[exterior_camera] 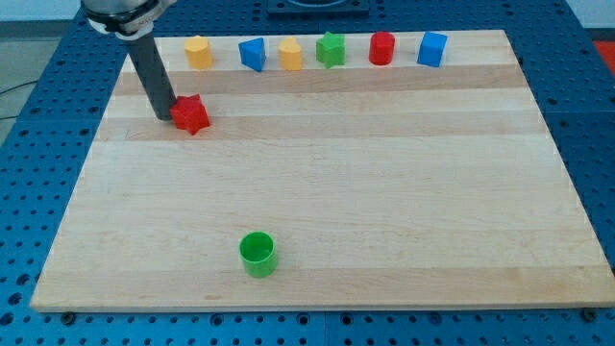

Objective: Move the red star in between the yellow hexagon and blue triangle

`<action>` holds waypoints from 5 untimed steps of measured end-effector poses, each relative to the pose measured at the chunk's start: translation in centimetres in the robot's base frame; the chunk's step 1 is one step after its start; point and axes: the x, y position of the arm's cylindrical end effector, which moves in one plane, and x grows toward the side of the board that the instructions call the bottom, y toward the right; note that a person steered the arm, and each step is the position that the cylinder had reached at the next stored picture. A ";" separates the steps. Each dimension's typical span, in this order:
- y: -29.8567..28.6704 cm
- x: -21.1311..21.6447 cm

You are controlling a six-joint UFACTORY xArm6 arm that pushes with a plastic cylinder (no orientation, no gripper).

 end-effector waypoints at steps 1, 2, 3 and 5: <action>0.1 3.6; 0.3 5.6; 2.6 3.4; 5.0 -0.8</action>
